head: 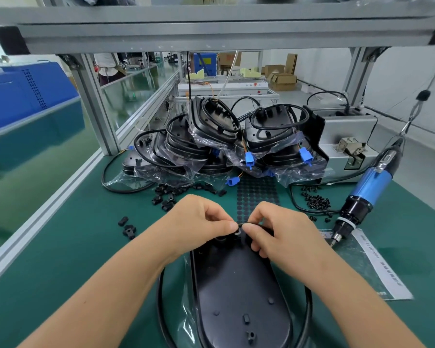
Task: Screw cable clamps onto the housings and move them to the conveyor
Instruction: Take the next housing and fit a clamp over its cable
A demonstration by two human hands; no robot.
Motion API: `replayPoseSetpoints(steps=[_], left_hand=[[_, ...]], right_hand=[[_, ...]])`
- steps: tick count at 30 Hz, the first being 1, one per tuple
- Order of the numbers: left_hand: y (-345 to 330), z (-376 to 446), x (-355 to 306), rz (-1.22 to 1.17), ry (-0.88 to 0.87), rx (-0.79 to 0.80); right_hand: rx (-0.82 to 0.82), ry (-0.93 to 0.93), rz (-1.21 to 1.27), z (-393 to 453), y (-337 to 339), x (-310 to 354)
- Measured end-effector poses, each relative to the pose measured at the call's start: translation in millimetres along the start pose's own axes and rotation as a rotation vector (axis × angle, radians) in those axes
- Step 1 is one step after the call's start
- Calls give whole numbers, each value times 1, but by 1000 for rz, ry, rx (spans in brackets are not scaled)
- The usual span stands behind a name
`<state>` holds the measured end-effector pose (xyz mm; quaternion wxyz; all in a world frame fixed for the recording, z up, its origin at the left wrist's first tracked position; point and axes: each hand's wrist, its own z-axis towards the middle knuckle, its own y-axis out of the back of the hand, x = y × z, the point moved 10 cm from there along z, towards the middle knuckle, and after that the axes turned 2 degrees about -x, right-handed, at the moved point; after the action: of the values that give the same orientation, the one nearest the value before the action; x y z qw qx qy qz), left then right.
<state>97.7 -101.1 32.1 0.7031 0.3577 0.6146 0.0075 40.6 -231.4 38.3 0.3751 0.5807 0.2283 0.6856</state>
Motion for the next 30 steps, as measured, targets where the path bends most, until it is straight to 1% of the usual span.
replayPoseSetpoints(steps=[4, 7, 9, 11, 13, 16, 18, 19, 21, 23, 25, 27, 30], left_hand=[[1, 0, -2, 96, -34, -57], [1, 2, 0, 95, -13, -46], [1, 3, 0, 111, -6, -44], [2, 4, -1, 139, 0, -40], [0, 5, -1, 168, 8, -9], [-6, 9, -3, 167, 49, 132], [-9, 15, -9, 208, 75, 212], [-9, 22, -15, 227, 70, 202], [-12, 40, -36, 225, -6, 91], [-38, 57, -63, 254, -119, 31], [-84, 69, -86, 368, -217, 80], [-128, 82, -97, 510, -280, 136], [-169, 102, -94, 709, -270, 193]], right_hand=[[-1, -42, -12, 4, -2, -5], [-17, -105, 20, 6, -1, -12], [-51, -133, -40, 6, 6, -19], [-127, -144, -156, 2, 22, -27], [-222, -165, -144, -5, 41, -41], [-352, -215, 99, -16, 61, -66], [-449, -245, 266, -24, 73, -79], [-517, -249, 301, -28, 81, -85], [-687, -259, 320, -38, 100, -97], [-861, -302, 351, -51, 117, -114], [-970, -364, 378, -61, 124, -130], [-1006, -423, 421, -64, 124, -144], [-996, -474, 438, -63, 120, -157]])
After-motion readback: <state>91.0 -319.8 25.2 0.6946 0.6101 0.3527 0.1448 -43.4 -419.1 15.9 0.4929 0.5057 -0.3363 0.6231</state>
